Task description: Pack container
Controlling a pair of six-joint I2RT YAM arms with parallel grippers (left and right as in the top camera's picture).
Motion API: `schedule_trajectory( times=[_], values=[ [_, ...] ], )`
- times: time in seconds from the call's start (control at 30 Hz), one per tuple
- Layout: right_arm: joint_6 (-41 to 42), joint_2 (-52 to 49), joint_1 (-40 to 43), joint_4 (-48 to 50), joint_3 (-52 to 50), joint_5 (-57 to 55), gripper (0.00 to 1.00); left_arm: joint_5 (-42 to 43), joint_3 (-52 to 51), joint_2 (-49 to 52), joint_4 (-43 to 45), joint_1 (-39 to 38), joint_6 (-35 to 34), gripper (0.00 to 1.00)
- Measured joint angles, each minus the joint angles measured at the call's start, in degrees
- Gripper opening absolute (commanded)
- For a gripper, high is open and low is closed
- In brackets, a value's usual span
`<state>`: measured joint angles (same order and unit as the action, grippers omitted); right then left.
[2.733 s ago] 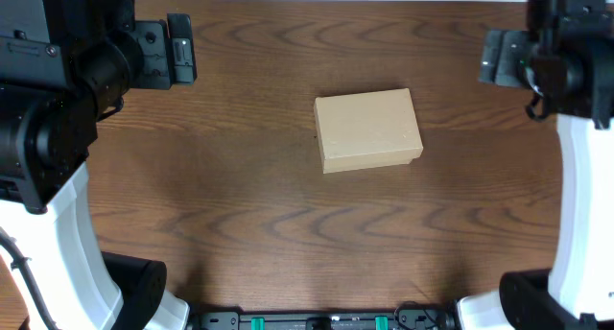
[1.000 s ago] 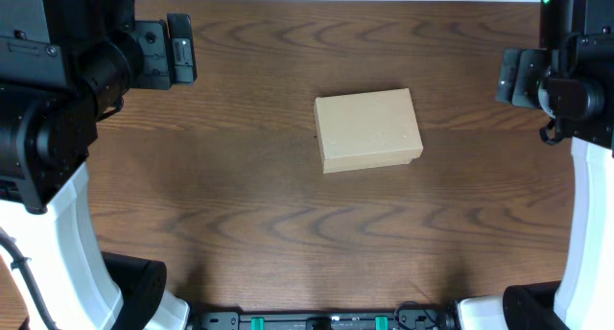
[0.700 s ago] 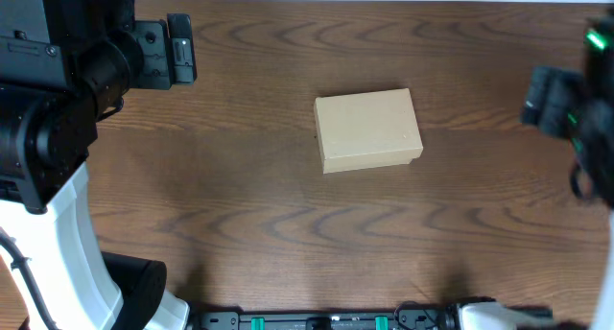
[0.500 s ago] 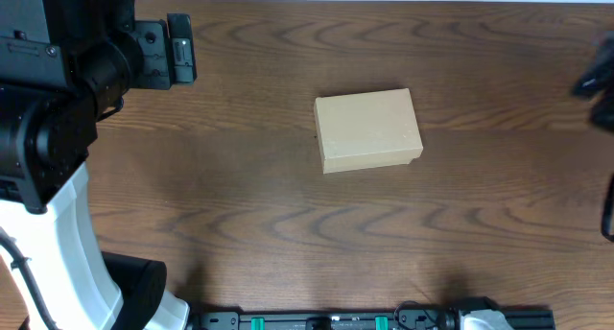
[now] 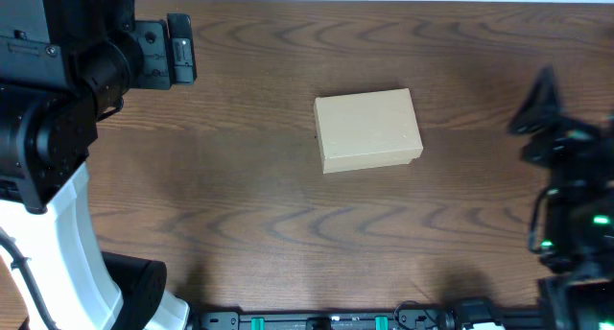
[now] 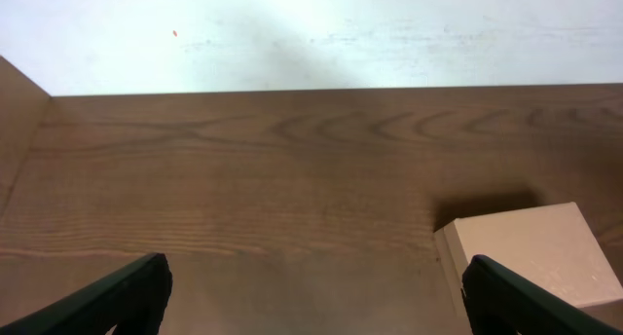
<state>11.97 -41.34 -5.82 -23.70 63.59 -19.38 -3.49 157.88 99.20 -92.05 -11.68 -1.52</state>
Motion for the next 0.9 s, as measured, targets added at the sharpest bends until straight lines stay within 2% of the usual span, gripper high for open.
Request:
schedule_trajectory(
  times=[0.13, 0.23, 0.4, 0.63, 0.9],
  values=[
    [0.00, 6.19, 0.39, 9.16, -15.08, 4.48, 0.99, 0.00, 0.00, 0.00, 0.00, 0.00, 0.00, 0.95],
    [-0.02, 11.13, 1.36, 22.53, -25.86, 7.52, 0.99, 0.00, 0.02, 0.00, 0.00, 0.00, 0.00, 0.95],
    [-0.13, 15.93, 2.71, 39.87, -35.06, 9.60, 0.99, 0.00, 0.02, 0.00, 0.00, 0.00, 0.00, 0.95],
    [-1.14, 17.35, 3.78, 52.22, -38.53, 11.32, 0.99, 0.00, 0.02, 0.00, 0.00, 0.00, 0.00, 0.95],
    [-1.84, 26.01, 3.78, 55.71, -48.17, 12.92, 0.99, 0.00, 0.02, 0.00, 0.00, 0.00, 0.00, 0.95]
  ],
)
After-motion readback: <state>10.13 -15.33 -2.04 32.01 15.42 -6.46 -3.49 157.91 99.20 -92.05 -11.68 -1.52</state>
